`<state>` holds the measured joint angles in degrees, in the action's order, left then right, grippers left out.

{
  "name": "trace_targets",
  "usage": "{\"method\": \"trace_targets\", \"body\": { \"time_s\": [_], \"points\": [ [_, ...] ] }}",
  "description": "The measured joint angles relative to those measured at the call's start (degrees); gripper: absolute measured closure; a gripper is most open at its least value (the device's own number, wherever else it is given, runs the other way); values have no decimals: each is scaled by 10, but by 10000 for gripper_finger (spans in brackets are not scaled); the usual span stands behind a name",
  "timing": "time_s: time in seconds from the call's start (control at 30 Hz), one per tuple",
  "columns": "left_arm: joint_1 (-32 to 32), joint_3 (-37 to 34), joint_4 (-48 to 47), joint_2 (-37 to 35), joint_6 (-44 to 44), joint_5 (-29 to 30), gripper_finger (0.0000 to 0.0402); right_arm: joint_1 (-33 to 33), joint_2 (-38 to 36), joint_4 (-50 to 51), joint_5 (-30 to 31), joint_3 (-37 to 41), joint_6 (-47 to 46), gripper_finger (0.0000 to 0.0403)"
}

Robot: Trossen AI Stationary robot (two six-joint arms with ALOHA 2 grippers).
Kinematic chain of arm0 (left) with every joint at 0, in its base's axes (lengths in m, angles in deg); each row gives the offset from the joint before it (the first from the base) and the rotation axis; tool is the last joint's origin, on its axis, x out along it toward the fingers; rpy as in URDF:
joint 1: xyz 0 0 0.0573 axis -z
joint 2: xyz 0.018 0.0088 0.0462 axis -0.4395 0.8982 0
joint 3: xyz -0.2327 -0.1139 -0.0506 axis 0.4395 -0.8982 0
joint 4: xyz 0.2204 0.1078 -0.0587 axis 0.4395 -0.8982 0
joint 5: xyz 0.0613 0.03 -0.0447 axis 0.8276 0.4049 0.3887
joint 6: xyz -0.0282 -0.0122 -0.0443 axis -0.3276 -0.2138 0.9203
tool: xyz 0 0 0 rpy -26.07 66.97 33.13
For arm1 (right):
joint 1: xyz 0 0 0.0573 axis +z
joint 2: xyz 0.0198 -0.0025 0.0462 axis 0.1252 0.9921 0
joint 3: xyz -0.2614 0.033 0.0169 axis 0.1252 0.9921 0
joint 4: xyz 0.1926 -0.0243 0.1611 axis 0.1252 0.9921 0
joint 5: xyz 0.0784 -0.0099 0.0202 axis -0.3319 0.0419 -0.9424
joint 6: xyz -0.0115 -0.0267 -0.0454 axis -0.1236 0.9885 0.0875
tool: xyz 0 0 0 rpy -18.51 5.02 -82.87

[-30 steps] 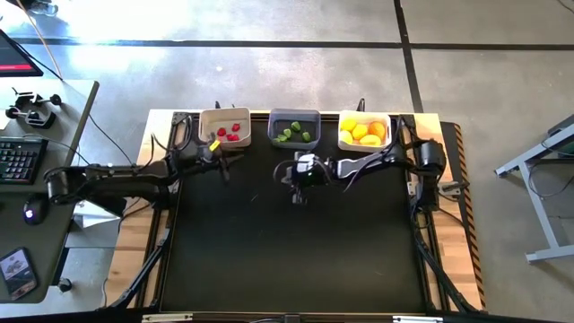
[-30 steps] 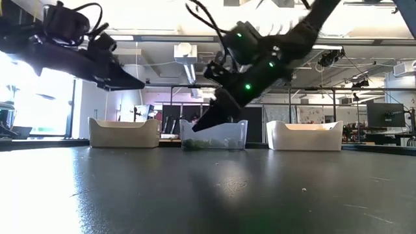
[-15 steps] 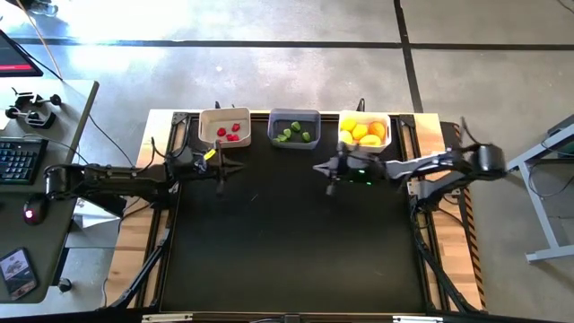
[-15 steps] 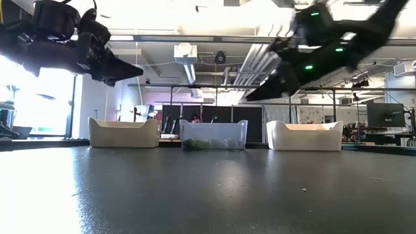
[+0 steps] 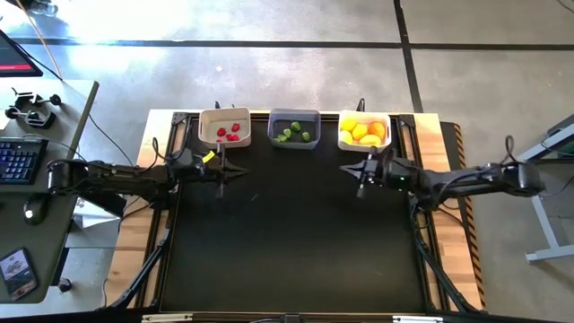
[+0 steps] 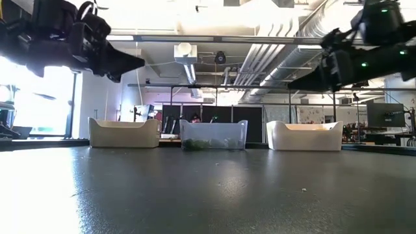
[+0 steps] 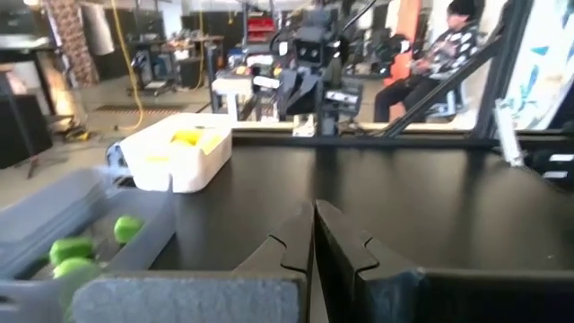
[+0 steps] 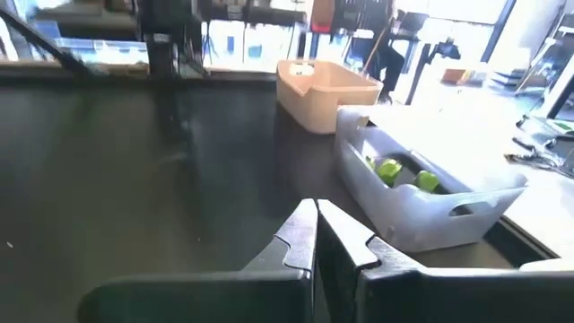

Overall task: Sort produce into baskets
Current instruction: Return to Home Position

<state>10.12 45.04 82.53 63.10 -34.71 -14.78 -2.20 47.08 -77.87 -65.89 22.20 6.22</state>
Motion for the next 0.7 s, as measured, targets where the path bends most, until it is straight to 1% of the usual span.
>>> {"method": "trace_targets", "body": {
  "time_s": [0.2, 0.3, 0.4, 0.43, 0.57, 0.7],
  "points": [
    [15, -10, 12, -15, 5, -3, 401, 0, -114, 0, -1, 65, -11, 403],
    [26, -30, 12, -28, 7, 15, 401, 0, -163, 59, 3, 67, -24, 403],
    [36, -57, 48, -43, 20, 37, 401, 0, -203, 99, 7, 67, -24, 403],
    [40, -62, 48, -48, 24, 40, 401, 0, -216, 112, 9, 67, -24, 403],
    [64, -61, 16, -75, 24, 52, 401, 0, -269, 147, 21, 68, -21, 403],
    [84, -61, -17, -109, 17, 82, 401, 0, -317, 184, 22, 68, -17, 403]
  ]
}}
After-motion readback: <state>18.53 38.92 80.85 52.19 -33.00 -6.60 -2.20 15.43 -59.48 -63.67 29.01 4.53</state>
